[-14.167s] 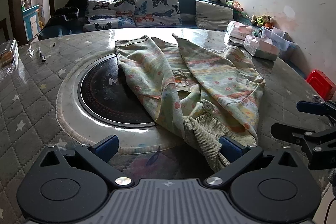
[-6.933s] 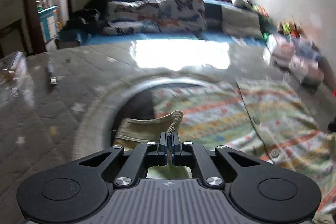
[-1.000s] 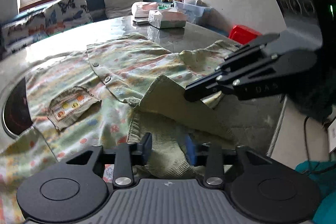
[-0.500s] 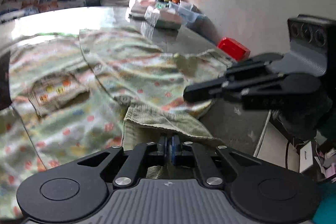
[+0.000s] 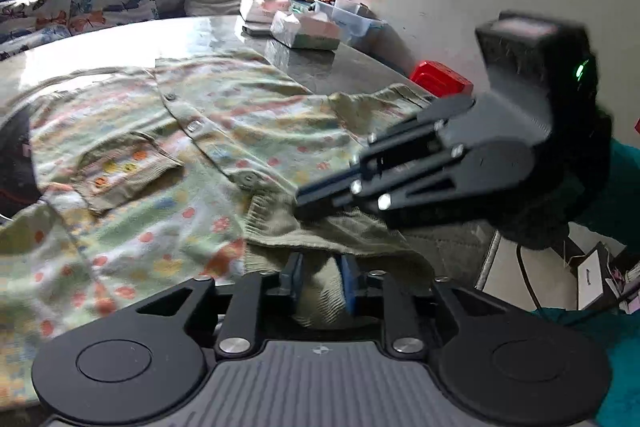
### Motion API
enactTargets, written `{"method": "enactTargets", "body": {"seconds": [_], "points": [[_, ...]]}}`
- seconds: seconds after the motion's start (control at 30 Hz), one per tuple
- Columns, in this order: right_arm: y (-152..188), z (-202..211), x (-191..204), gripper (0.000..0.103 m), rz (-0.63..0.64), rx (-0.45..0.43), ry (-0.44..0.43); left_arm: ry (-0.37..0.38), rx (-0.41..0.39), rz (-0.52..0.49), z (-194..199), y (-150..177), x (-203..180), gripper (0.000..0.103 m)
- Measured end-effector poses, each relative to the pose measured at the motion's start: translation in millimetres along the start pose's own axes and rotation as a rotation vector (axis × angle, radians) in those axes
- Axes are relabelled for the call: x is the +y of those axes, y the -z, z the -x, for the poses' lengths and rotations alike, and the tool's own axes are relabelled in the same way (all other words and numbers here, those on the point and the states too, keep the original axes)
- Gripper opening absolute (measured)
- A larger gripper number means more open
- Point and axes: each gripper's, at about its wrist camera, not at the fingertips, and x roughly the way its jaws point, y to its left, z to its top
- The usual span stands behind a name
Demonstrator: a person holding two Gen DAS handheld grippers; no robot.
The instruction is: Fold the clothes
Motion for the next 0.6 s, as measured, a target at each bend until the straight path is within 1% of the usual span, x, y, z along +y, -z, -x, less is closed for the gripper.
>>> {"method": "enactTargets", "body": {"seconds": [0.1, 0.17, 0.23, 0.37, 0.4, 0.47, 0.5, 0.6], "points": [[1.6, 4.0, 4.7, 0.008, 0.022, 0.003, -0.004, -0.018, -0.045, 0.006, 11.9, -6.6, 2.6, 0.023], [4.5, 4.6, 6.3, 0.009, 0.028, 0.013, -0.005, -0.028, -0.081, 0.031, 14.3, -12.8, 6.1, 0.024], [7.7, 6.4, 6.4, 0.009, 0.026, 0.013, -0.004, -0.033, -0.099, 0.071, 8.1, -18.5, 10.9, 0.024], [14.0, 22.0, -0.9, 0.009, -0.026, -0.019, 0.016, -0.036, -0.098, 0.134, -16.9, -25.1, 18.4, 0.023], [16.5, 29.1, -6.1, 0.010, -0.055, -0.033, 0.030, -0.034, -0.090, 0.144, -22.2, -24.5, 19.6, 0.023], [20.9, 41.3, -16.9, 0.015, -0.102, -0.057, 0.062, -0.035, -0.071, 0.152, -31.0, -22.1, 20.6, 0.024], [23.3, 47.0, -22.9, 0.020, -0.122, -0.069, 0.086, -0.039, -0.060, 0.148, -34.1, -20.6, 20.3, 0.023], [31.8, 61.4, -49.2, 0.021, -0.194, -0.100, 0.183, -0.036, -0.053, 0.140, -37.4, -16.1, 18.7, 0.024]]}}
